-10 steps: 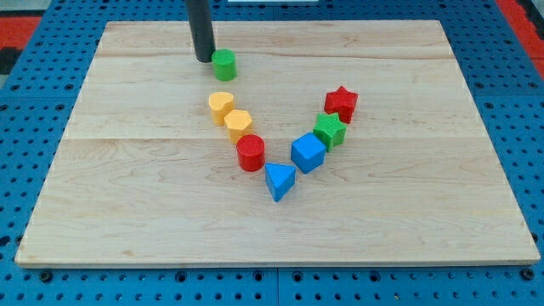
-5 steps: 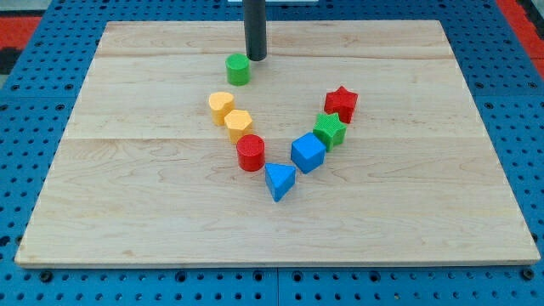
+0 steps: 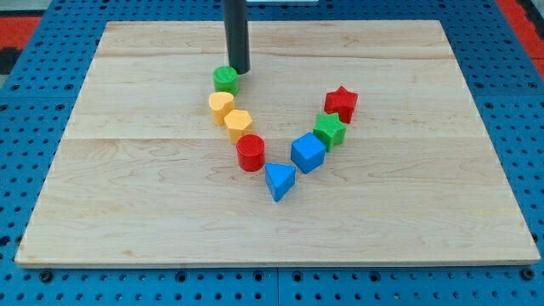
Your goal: Place the green circle above to the yellow heart
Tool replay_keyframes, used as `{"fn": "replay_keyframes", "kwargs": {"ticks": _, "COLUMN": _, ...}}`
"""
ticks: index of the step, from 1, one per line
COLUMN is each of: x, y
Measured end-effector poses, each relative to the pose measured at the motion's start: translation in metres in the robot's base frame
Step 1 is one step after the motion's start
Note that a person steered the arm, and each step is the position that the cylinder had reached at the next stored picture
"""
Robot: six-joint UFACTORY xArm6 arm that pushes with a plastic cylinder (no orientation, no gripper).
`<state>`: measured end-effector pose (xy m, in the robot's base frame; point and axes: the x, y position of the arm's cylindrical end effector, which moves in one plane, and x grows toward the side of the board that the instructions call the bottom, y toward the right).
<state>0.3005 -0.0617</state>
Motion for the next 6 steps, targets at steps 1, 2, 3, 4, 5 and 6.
{"fn": "replay_keyframes", "kwargs": {"ticks": 1, "x": 0.000, "y": -0.010}}
{"fn": "replay_keyframes", "kwargs": {"ticks": 2, "x": 0.007, "y": -0.010}}
{"fn": "replay_keyframes", "kwargs": {"ticks": 3, "x": 0.008, "y": -0.011}}
{"fn": "replay_keyframes", "kwargs": {"ticks": 4, "x": 0.003, "y": -0.002}}
{"fn": "replay_keyframes", "kwargs": {"ticks": 5, "x": 0.007, "y": 0.024}}
{"fn": "replay_keyframes", "kwargs": {"ticks": 6, "x": 0.023, "y": 0.030}}
